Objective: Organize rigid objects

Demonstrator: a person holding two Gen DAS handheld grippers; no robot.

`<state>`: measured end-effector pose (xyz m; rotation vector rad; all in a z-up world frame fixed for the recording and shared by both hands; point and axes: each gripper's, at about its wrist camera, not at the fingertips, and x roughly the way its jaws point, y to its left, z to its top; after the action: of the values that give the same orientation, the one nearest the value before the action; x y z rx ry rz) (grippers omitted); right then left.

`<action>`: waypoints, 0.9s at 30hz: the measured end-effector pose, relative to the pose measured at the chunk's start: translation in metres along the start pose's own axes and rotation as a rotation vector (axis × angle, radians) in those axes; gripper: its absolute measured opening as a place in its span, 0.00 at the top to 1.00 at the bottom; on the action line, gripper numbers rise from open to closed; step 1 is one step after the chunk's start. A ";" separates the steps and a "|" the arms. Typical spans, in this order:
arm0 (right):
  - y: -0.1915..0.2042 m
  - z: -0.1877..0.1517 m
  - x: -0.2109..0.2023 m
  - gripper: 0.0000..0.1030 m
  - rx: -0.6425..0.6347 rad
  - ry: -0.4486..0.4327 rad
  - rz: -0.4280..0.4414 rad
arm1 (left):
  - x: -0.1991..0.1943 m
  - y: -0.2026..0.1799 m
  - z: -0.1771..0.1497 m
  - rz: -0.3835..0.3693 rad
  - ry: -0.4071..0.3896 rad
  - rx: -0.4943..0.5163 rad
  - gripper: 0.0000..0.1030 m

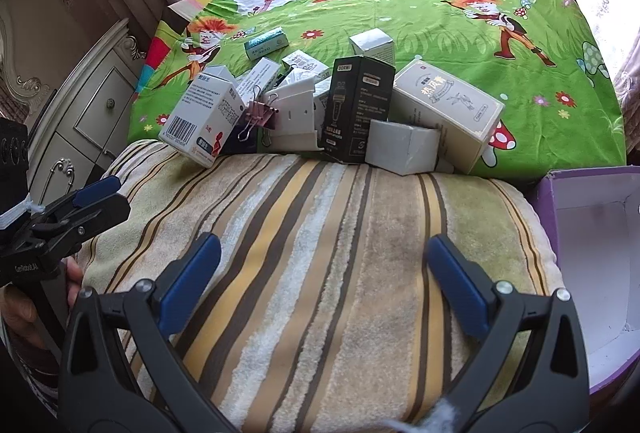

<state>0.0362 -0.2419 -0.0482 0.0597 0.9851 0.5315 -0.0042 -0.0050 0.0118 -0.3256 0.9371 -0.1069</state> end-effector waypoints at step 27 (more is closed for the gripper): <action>-0.036 0.047 0.012 0.01 0.047 0.016 -0.045 | 0.073 -0.056 0.062 0.077 0.182 0.132 0.39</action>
<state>0.0937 -0.2595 -0.0412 0.0749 1.0119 0.4681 0.0912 -0.0610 0.0073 -0.1591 1.1164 -0.1286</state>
